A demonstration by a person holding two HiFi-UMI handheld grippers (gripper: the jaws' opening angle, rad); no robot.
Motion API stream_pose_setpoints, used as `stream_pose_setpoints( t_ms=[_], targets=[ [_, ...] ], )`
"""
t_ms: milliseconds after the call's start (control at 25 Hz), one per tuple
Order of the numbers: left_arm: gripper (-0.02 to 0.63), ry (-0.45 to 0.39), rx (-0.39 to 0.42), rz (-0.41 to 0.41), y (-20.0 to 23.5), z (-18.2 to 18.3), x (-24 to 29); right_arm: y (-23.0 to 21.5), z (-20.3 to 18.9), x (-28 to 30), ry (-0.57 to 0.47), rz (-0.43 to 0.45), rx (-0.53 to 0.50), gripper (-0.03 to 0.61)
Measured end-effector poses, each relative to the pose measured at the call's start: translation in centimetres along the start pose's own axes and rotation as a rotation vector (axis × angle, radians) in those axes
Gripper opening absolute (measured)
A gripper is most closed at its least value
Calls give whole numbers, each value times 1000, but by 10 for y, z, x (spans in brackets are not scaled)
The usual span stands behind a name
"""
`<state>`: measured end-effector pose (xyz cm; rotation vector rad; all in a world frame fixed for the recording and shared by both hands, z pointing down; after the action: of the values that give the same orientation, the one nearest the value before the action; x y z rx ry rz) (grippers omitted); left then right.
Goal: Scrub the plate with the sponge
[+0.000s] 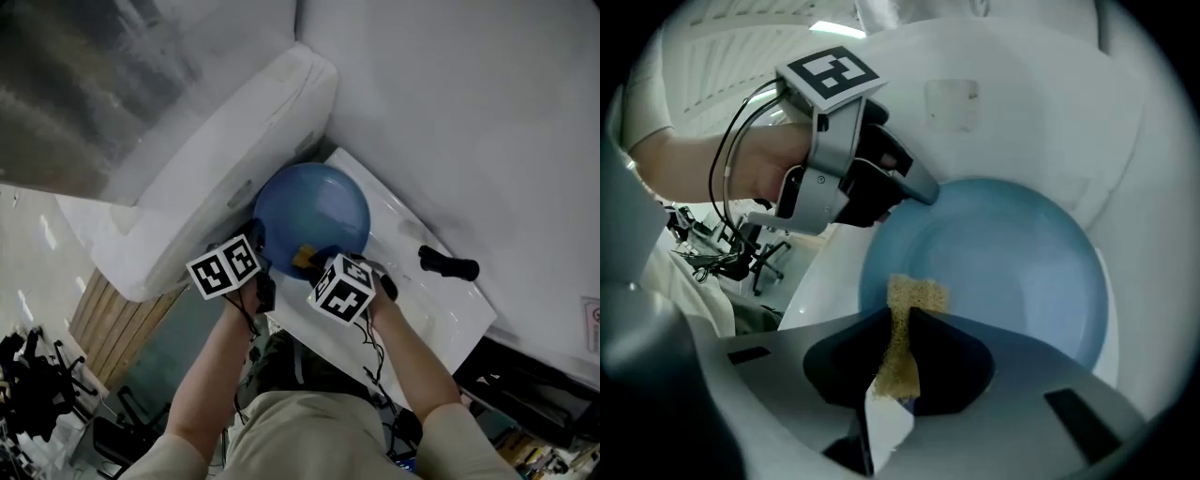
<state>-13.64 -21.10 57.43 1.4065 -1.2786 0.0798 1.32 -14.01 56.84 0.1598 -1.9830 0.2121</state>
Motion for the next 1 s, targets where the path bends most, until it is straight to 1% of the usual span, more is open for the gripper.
stream_pose_setpoints(
  t_ms=[80,160,240,360,480,640,760,880,1000],
  targets=[
    [31,4,-33,-7,2,-1,-2,1,14,9,-36,16,-4,71],
    [34,0,-63,-12,3,0,-3,-5,27,17,-93,27,34,71],
    [34,-3,-75,-13,4,1,-4,-15,36,21,-147,22,80,72],
    [35,-5,-89,-26,4,-2,-4,-31,43,21,-209,-17,140,71],
    [34,-25,-85,-23,5,-3,-5,-52,53,23,-248,-102,161,69],
    [34,-33,-88,-21,5,-5,-4,-79,56,21,-265,-228,181,67],
    [32,-39,-82,-17,5,-6,-5,-102,43,14,-267,-349,225,66],
    [32,-47,-80,-13,4,-7,-4,-122,19,3,-227,-428,265,66],
    [32,-52,-77,-7,4,-7,-4,-132,-8,-8,-151,-459,284,64]
  ],
)
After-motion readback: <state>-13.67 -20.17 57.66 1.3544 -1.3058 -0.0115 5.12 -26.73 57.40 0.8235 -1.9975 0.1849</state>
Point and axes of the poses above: the fingertips, and each gripper's own axes: x forward along the fingers, y to its left, z out of its top, the point moved 6 cm from there along -x, backward along the fingers, and after that the axes turned 14 degrees about -x, right-handed, at the moved point
